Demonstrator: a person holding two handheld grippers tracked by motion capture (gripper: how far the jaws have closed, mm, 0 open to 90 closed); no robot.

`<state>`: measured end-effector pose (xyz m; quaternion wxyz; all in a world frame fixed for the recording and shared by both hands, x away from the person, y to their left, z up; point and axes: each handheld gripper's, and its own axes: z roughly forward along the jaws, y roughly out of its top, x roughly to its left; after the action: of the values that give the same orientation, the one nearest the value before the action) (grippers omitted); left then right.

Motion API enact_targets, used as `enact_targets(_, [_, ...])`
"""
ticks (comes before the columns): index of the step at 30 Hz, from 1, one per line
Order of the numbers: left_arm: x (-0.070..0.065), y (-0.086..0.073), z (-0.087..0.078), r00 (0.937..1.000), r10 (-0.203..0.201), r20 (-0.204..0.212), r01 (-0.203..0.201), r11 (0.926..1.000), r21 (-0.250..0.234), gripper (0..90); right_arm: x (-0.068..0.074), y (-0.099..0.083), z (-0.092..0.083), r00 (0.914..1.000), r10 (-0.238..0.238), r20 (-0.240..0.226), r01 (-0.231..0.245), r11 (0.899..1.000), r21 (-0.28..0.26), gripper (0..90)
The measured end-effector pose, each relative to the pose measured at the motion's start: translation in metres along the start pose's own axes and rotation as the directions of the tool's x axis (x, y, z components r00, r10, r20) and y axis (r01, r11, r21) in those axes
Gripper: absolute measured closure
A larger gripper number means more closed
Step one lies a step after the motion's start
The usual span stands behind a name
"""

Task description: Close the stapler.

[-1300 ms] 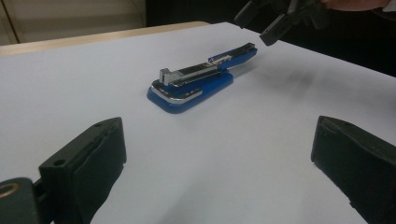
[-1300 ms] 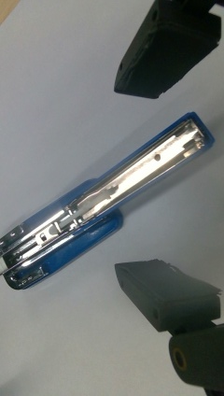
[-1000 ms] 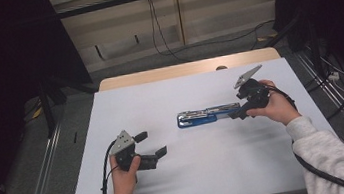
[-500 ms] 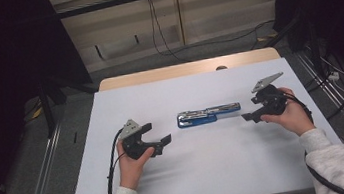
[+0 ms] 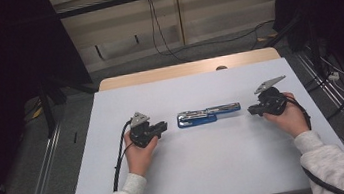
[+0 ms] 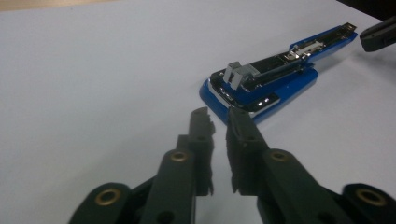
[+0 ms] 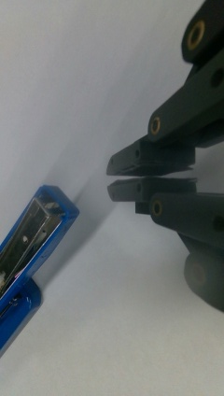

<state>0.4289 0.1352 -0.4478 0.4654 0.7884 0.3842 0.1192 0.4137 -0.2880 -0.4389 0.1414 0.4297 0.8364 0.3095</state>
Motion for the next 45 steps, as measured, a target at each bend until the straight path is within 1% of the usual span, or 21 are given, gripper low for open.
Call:
enact_targets(2, [0.001, 0.002, 0.006, 1.0000, -0.002, 0.006, 0.002, 1.0000, 0.005, 90.0, 0.001, 0.001, 0.003, 1.0000, -0.004, 0.004, 0.004, 1.000, -0.001, 90.0])
enact_targets(3, [0.000, 0.003, 0.009, 1.0000, -0.004, 0.008, 0.004, 1.0000, 0.008, 90.0, 0.002, 0.002, 0.004, 1.0000, -0.003, 0.005, 0.003, 1.000, -0.002, 90.0])
enact_targets(5, [-0.001, 0.006, 0.016, 0.9999, -0.004, 0.015, 0.003, 0.9991, 0.042, 90.0, 0.002, 0.004, 0.006, 1.0000, 0.001, 0.004, -0.001, 1.000, -0.008, 90.0])
enact_targets(7, [-0.003, 0.007, 0.023, 0.9997, -0.009, 0.023, 0.008, 0.9986, 0.052, 90.0, 0.003, 0.005, 0.008, 1.0000, 0.000, 0.002, 0.000, 1.000, -0.009, 90.0])
enact_targets(8, [-0.004, 0.007, 0.026, 0.9995, 0.000, 0.031, -0.002, 0.9979, 0.064, 90.0, 0.004, 0.006, 0.009, 1.0000, -0.005, 0.008, 0.005, 1.000, -0.007, 90.0])
enact_targets(9, [-0.005, 0.008, 0.030, 0.9996, 0.006, 0.026, -0.008, 0.9965, 0.083, 90.0, 0.004, 0.007, 0.010, 1.0000, -0.006, 0.005, 0.006, 1.000, -0.006, 90.0])
enact_targets(10, [-0.006, 0.008, 0.034, 0.9997, 0.012, 0.021, -0.014, 0.9962, 0.086, 90.0, 0.005, 0.007, 0.010, 1.0000, -0.005, 0.005, 0.005, 1.000, -0.006, 90.0])
enact_targets(11, [-0.006, 0.007, 0.037, 0.9996, 0.009, 0.027, -0.012, 0.9956, 0.093, 90.0, 0.005, 0.007, 0.010, 1.0000, -0.005, 0.005, 0.005, 1.000, -0.006, 90.0])
enact_targets(12, [-0.007, 0.008, 0.041, 0.9997, 0.011, 0.023, -0.014, 0.9934, 0.114, 90.0, 0.005, 0.007, 0.010, 1.0000, -0.006, 0.006, 0.006, 1.000, -0.004, 90.0])
enact_targets(13, [-0.007, 0.008, 0.042, 0.9996, 0.016, 0.022, -0.019, 0.9927, 0.120, 90.0, 0.006, 0.008, 0.011, 1.0000, -0.005, 0.004, 0.005, 1.000, -0.004, 90.0])
enact_targets(16, [-0.008, 0.010, 0.045, 0.9993, 0.008, 0.037, -0.012, 0.9952, 0.098, 90.0, 0.007, 0.009, 0.013, 0.9999, -0.011, 0.001, 0.011, 1.000, -0.006, 90.0])
enact_targets(18, [-0.008, 0.011, 0.046, 0.9996, 0.012, 0.026, -0.015, 0.9941, 0.107, 90.0, 0.008, 0.010, 0.014, 0.9999, -0.013, -0.001, 0.013, 1.000, -0.006, 90.0])
enact_targets(22, [-0.007, 0.011, 0.047, 0.9996, 0.000, 0.029, -0.003, 0.9935, 0.114, 90.0, 0.008, 0.012, 0.012, 1.0000, -0.007, 0.000, 0.007, 1.000, -0.009, 90.0])
enact_targets(25, [-0.006, 0.011, 0.048, 0.9998, 0.000, 0.021, -0.003, 0.9919, 0.127, 90.0, 0.009, 0.013, 0.012, 0.9996, -0.028, 0.004, 0.028, 1.000, -0.009, 90.0])
enact_targets(27, [-0.006, 0.011, 0.049, 0.9998, -0.011, 0.015, 0.009, 0.9911, 0.133, 90.0, 0.008, 0.013, 0.010, 0.9998, -0.022, 0.002, 0.022, 1.000, -0.019, 90.0])
enact_targets(30, [-0.007, 0.011, 0.049, 0.9999, 0.000, 0.011, -0.002, 0.9910, 0.134, 90.0, 0.007, 0.014, 0.007, 0.9999, -0.007, -0.013, 0.007, 0.999, -0.034, 90.0])
enact_targets(35, [-0.007, 0.011, 0.049, 1.0000, -0.001, 0.008, 0.000, 0.9911, 0.133, 90.0, 0.006, 0.015, 0.004, 0.9992, 0.014, -0.037, -0.016, 0.997, -0.070, 90.0])
enact_targets(37, [-0.008, 0.011, 0.050, 1.0000, -0.003, 0.007, 0.002, 0.9912, 0.132, 90.0, 0.007, 0.017, 0.004, 0.9994, 0.010, -0.033, -0.012, 0.998, -0.066, 90.0])
enact_targets(39, [-0.007, 0.011, 0.049, 1.0000, -0.004, 0.008, 0.003, 0.9911, 0.133, 90.0, 0.007, 0.019, 0.004, 0.9994, 0.011, -0.032, -0.014, 0.997, -0.076, 90.0])
enact_targets(43, [-0.008, 0.011, 0.050, 1.0000, 0.000, 0.005, -0.001, 0.9910, 0.134, 90.0, 0.007, 0.017, 0.006, 0.9996, 0.014, -0.025, -0.015, 0.998, -0.060, 90.0])
enact_targets(45, [-0.008, 0.011, 0.049, 1.0000, 0.000, 0.005, 0.000, 0.9908, 0.135, 90.0, 0.004, 0.013, 0.008, 0.9996, 0.017, -0.022, -0.018, 0.999, -0.043, 90.0])
